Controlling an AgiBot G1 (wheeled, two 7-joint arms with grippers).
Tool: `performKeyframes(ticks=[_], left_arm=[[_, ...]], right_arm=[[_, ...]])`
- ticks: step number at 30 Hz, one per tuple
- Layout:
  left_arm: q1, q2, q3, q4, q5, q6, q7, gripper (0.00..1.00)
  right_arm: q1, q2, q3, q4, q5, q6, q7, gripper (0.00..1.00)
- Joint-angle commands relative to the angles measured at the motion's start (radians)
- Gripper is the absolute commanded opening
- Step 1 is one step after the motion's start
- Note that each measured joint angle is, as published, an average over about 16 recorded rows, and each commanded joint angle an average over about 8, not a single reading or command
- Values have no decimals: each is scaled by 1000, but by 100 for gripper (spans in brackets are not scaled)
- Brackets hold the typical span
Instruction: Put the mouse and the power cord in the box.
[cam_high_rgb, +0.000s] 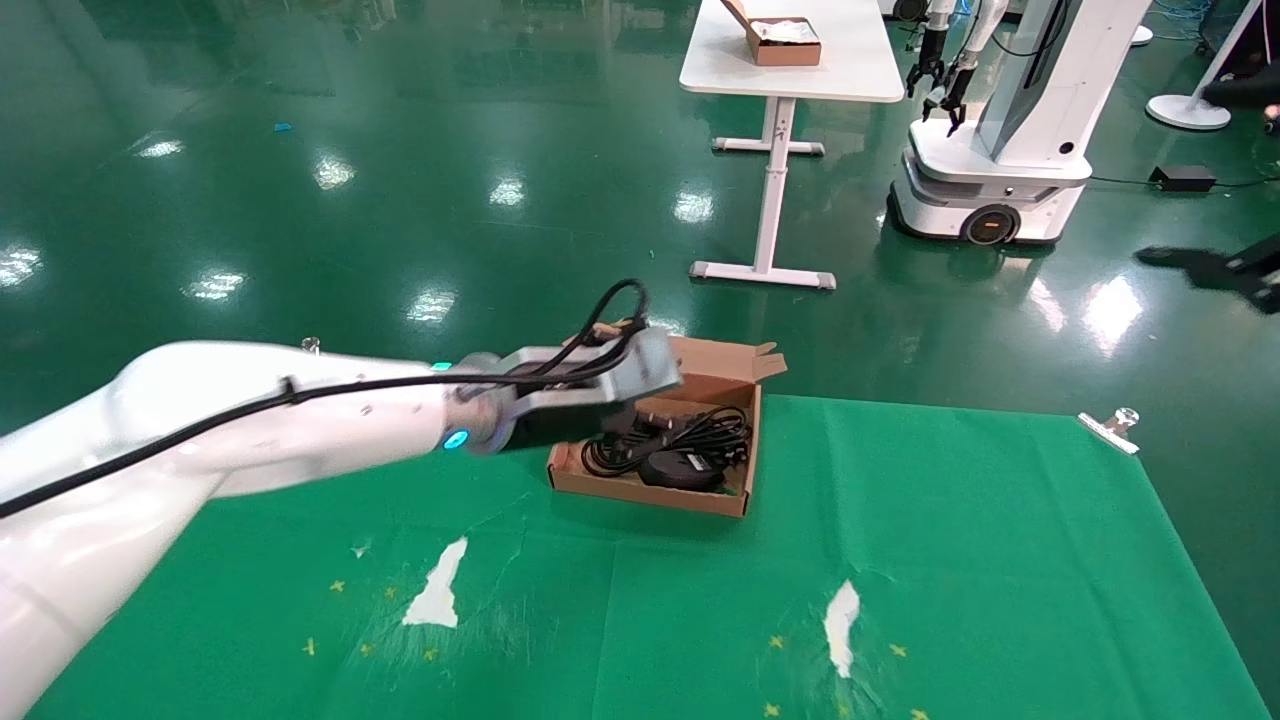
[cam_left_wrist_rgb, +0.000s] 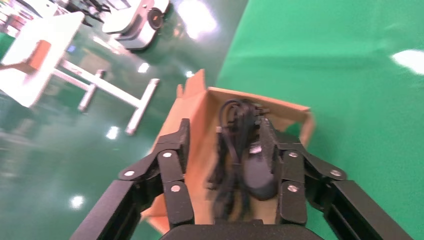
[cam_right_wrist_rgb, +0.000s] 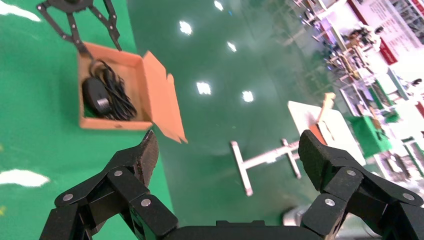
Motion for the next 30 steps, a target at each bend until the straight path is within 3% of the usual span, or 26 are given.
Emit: performKeyframes(ticks=[1, 30], left_arm=[[23, -26, -29, -24, -25, 30, -9, 100], [354, -395, -455, -373, -388, 468, -146, 100]], right_arm=[[-32, 0, 9, 30, 20, 1, 21, 100], [-534, -13, 138, 464, 350, 40, 320, 100]])
